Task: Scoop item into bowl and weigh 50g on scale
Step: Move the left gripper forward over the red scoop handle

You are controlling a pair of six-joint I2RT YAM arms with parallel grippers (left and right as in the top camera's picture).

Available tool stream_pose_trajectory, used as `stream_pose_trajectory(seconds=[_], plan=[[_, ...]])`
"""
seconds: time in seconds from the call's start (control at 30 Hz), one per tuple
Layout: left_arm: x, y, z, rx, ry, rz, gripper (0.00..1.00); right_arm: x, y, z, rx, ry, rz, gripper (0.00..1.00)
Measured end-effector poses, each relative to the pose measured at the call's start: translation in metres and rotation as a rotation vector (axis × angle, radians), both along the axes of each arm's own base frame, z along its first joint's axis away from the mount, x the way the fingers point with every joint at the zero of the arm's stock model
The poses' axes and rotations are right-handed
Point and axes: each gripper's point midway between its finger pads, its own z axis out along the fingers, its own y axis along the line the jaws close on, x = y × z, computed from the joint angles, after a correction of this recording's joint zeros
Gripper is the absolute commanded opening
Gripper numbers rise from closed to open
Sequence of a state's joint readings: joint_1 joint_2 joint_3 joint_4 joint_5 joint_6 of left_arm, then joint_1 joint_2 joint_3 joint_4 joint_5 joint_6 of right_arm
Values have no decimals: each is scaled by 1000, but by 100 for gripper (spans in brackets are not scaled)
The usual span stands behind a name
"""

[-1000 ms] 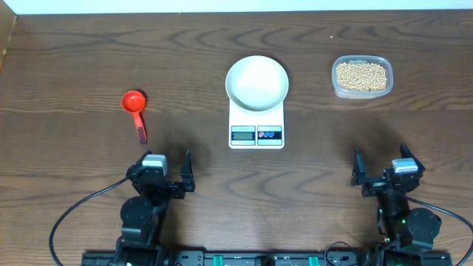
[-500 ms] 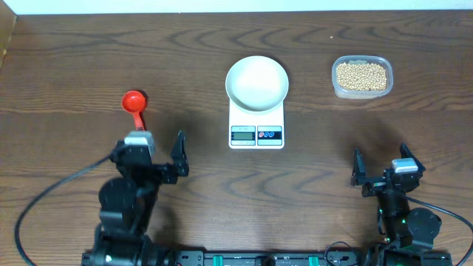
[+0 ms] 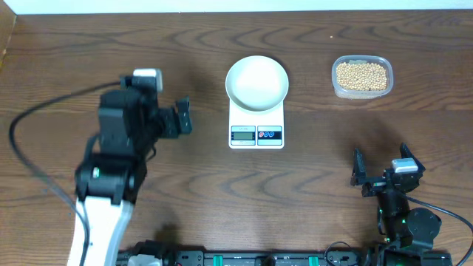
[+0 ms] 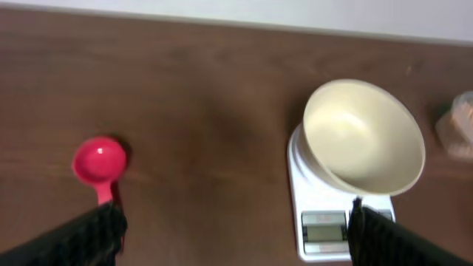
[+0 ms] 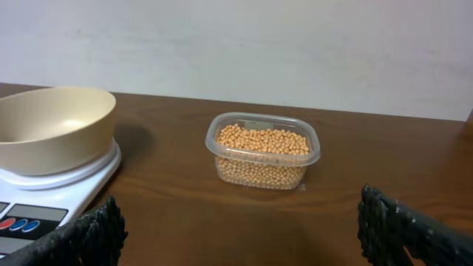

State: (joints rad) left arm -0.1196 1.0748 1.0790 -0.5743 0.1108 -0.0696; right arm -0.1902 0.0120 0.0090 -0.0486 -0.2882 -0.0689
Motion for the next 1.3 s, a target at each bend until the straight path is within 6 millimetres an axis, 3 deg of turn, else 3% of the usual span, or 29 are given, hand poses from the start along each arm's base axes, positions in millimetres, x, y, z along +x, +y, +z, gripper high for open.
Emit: stream_pose_trajectory(seconds=[0.27,0.4,0.87,1.07,1.13,1.3], plan=[[25,-11,-19,12,280,-42,98,0,0,0,0,0,0,99],[36,-13,-19,21,311,-53,98,0,0,0,0,0,0,99],[26,-9,-26,4,376,-24,98,0,0,0,0,0,0,99],[31,22,-30,-55,394,113,98,0,0,0,0,0,0,99],[34,41,-39,-76,422,179,98,0,0,0,0,0,0,99],[39,58,-60,-85,482,229,98,0,0,0,0,0,0,99]])
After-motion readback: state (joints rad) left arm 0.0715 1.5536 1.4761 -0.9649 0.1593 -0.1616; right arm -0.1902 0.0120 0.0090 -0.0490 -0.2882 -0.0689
